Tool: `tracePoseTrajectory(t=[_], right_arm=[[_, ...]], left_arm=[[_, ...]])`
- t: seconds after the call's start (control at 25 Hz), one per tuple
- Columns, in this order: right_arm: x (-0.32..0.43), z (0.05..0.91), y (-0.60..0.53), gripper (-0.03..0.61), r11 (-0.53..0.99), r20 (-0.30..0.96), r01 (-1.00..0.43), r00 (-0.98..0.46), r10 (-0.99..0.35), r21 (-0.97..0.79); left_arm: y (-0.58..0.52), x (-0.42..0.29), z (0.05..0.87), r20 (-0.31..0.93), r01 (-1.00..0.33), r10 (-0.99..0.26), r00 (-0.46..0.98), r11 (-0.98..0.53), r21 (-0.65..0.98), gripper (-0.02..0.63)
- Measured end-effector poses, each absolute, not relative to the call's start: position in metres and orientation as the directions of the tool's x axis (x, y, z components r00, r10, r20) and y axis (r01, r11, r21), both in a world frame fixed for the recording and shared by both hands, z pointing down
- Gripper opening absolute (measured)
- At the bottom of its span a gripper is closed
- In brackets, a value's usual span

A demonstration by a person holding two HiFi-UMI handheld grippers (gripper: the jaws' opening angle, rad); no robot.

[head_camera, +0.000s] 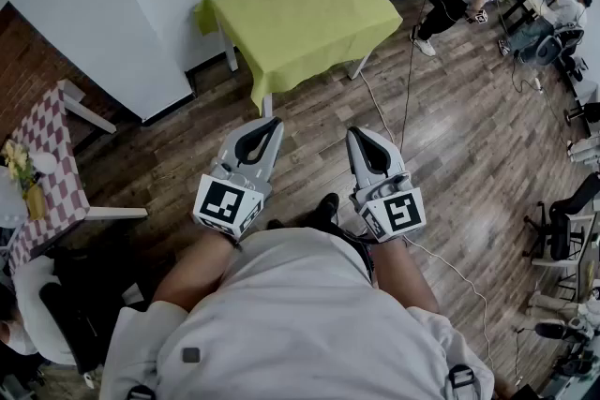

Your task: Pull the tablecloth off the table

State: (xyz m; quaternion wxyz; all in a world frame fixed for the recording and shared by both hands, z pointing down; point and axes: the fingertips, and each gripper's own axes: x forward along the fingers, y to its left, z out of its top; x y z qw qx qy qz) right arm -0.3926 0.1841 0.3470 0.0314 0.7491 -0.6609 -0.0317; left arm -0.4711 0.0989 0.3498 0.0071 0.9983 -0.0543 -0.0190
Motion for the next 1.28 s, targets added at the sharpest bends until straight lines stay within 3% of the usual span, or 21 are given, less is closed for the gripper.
tracePoseTrajectory(t=[0.52,1.28], right_arm=[[-0.321,0.357,0.197,0.009,-0.119,-0.002,-0.99,0.119,-0.993,0.077],[-0.125,0.369,0.238,0.011,-0.12,0.001,-0.992,0.12,-0.993,0.047]], left_arm=[[0.108,-0.403,0.358,-0.013,-0.126,-0.126,0.992,-0.992,0.029,0.003],[0.126,-0.196,0.373,0.047,-0.123,-0.122,0.991,-0.992,0.002,0.003]])
